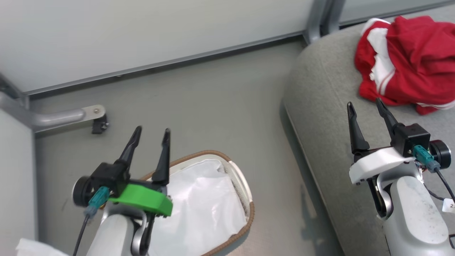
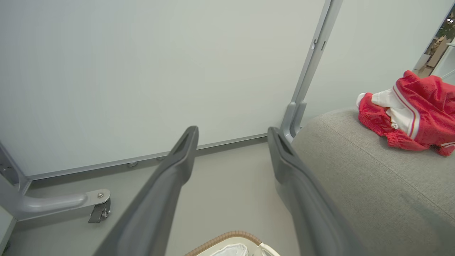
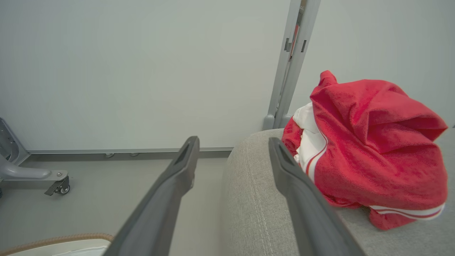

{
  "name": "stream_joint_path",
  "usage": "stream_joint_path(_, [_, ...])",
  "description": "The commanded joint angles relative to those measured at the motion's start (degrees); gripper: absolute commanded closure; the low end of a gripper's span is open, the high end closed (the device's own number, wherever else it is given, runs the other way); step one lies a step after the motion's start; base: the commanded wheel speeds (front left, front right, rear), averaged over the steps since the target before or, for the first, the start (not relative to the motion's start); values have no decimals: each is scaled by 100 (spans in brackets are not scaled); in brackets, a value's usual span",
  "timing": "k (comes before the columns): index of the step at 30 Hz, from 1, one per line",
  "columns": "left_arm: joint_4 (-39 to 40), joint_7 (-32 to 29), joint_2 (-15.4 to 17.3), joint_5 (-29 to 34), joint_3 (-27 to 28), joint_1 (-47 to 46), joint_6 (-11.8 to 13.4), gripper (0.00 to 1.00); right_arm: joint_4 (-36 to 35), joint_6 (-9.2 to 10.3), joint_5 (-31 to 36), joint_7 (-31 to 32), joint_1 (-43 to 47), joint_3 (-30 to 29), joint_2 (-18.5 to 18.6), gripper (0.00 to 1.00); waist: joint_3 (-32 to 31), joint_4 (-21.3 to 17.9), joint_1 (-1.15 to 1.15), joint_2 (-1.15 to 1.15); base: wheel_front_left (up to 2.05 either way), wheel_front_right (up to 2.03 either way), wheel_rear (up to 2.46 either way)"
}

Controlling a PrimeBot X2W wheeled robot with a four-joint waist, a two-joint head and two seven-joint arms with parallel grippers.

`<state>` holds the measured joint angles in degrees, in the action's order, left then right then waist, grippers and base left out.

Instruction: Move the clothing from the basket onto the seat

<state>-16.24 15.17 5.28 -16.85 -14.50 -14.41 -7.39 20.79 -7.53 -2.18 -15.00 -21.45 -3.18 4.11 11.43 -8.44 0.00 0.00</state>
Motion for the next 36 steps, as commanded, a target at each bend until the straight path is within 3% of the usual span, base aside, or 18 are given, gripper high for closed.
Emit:
stream_joint_path(1, [-29, -4, -26, 99, 146, 185, -6, 0, 4, 8, -66, -26, 145, 5, -17, 0, -320, 413, 0, 0, 0, 0, 0])
stream_joint_path(13, [-308, -4, -204, 602, 1385, 948, 55, 0, 206, 8, -175, -26, 617, 116, -103, 0, -689, 829, 0, 0, 0, 0, 0])
stream_joint_path(18, [-441, -4, -228, 658, 1654, 1254, 101, 0, 297, 8, -375, -26, 817, 151, -106, 0, -821, 823, 0, 0, 0, 0, 0])
stream_joint_path(24, [-636, -4, -229, 305, 1718, 1463, 63, 0, 359, 8, -446, -26, 1032, 261, -106, 0, -934, 801, 0, 0, 0, 0, 0])
stream_joint_path(25, [-656, -2, -236, 298, 1696, 1392, 80, 100, 381, 0, -396, 3, 977, 255, -133, 100, -930, 802, 0, 0, 0, 0, 0])
stream_joint_path(28, [-810, -7, -267, 287, 1674, 1403, 80, 100, 523, 0, -397, 16, 1081, 253, -172, 100, -933, 803, 0, 0, 0, 0, 0])
stream_joint_path(36, [-741, -280, -263, -550, 1763, 1297, 70, 100, 446, 0, -1314, 301, 1074, 131, -166, 100, -946, 806, 0, 0, 0, 0, 0])
